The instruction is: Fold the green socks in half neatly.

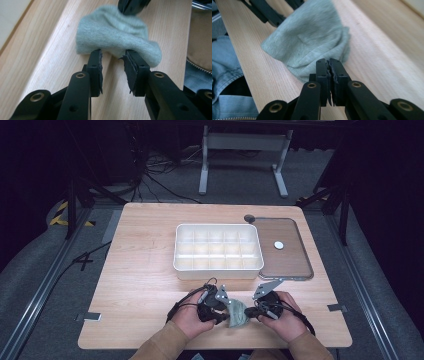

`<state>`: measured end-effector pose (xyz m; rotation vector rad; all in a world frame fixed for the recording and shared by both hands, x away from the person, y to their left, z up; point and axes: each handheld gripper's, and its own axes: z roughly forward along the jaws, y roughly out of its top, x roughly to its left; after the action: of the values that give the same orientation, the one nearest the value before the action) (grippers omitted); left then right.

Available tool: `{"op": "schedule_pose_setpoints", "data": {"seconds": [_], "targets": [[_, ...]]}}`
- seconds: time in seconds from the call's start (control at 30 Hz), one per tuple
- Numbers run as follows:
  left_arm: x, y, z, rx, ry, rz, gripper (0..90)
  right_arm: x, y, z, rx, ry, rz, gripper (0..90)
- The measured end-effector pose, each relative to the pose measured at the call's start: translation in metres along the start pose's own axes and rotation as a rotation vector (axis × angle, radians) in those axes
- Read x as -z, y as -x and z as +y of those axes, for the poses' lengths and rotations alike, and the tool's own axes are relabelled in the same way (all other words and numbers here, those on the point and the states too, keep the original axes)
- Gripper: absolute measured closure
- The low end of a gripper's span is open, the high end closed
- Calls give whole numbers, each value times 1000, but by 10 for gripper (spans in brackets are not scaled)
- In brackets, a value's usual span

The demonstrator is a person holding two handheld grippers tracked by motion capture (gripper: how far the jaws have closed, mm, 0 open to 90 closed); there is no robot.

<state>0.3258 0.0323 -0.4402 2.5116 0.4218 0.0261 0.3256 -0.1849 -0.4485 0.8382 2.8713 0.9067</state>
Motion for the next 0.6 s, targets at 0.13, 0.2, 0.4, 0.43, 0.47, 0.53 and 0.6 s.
{"op": "schedule_pose_setpoints", "data": {"seconds": [0.13, 0.2, 0.4, 0.43, 0.47, 0.53, 0.6], "targets": [[1, 0, 4, -17, 33, -11, 667, -4, -6, 3, 10, 6, 1, 857], [0, 2, 6, -25, 25, -11, 660, -8, -10, 3, 16, 9, 2, 859], [-9, 7, 12, -65, 11, -4, 625, -15, -13, 3, 3, 36, 2, 864], [-11, 8, 13, -64, 4, -2, 620, -15, -13, 2, 0, 38, 1, 863], [-12, 8, 13, -74, 5, 1, 615, -15, -12, 1, -4, 39, 4, 862], [-13, 9, 13, -70, 0, 2, 612, -14, -10, 0, -10, 43, 13, 850], [-13, 8, 13, -66, -2, -1, 612, -11, -9, -1, -7, 28, 15, 807]]}}
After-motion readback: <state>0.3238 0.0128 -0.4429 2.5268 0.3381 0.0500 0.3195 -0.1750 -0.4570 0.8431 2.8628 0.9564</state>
